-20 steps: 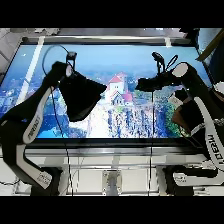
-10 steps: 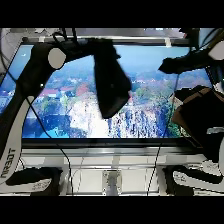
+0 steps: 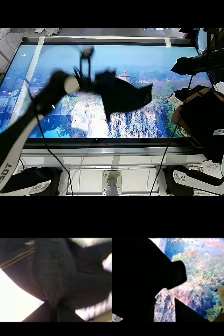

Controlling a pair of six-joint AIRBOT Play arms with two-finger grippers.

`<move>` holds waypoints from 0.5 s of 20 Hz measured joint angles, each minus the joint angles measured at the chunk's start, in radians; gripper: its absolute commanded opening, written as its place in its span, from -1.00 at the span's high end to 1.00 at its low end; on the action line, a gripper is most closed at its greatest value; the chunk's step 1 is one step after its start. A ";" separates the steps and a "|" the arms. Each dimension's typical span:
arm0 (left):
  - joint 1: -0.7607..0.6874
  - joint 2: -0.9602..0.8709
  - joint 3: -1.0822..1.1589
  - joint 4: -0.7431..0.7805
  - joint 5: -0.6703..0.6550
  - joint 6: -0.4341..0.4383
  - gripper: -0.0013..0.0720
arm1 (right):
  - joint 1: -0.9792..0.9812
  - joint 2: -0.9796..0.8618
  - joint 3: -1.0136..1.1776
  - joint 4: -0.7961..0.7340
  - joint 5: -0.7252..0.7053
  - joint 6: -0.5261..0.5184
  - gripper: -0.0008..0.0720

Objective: Fold the clothes and pants, and hang the long-sleeved shirts on hangers.

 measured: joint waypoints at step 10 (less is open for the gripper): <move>0.079 0.206 -0.255 -0.186 0.136 -0.006 -0.93 | 0.000 -0.003 -0.064 -0.006 0.065 -0.007 0.07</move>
